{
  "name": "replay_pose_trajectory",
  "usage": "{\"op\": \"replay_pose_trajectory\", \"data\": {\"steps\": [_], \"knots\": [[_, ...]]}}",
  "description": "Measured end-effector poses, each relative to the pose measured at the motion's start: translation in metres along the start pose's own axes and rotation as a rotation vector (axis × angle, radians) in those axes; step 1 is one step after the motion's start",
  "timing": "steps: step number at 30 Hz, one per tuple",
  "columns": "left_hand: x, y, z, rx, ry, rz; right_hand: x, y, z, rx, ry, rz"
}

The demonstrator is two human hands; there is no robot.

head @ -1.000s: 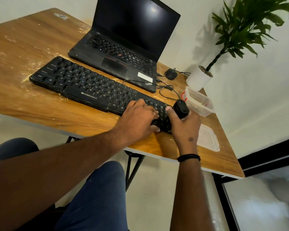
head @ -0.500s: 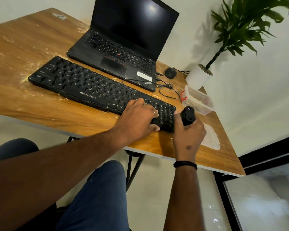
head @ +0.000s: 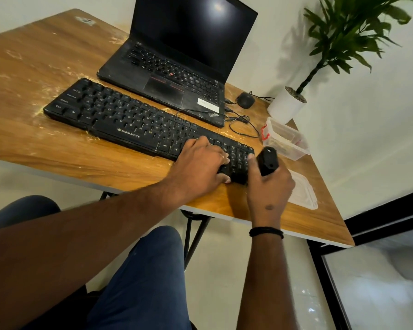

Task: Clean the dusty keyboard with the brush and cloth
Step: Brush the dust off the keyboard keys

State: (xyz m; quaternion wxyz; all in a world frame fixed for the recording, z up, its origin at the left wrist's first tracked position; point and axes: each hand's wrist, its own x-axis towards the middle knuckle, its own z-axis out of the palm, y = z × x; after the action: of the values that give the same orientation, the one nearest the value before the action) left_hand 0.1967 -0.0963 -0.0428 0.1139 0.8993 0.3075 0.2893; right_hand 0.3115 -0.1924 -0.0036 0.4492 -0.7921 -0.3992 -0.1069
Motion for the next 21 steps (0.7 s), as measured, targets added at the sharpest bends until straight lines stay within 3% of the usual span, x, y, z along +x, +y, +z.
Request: {"op": "replay_pose_trajectory", "data": {"steps": [6,13,16,21], "knots": [[-0.002,-0.002,-0.001,0.005,0.009,-0.003,-0.007,-0.021,0.017,0.224,-0.102,0.010],[0.000,-0.001,-0.001,-0.009,-0.009,-0.002,-0.002,0.000,0.002,0.078,0.082,0.111],[-0.002,0.001,-0.003,-0.009,-0.001,-0.004,-0.012,-0.017,0.014,0.058,-0.004,0.017],[-0.003,0.000,-0.003,-0.013,0.013,-0.007,-0.008,-0.019,0.009,0.213,-0.127,0.017]]}}
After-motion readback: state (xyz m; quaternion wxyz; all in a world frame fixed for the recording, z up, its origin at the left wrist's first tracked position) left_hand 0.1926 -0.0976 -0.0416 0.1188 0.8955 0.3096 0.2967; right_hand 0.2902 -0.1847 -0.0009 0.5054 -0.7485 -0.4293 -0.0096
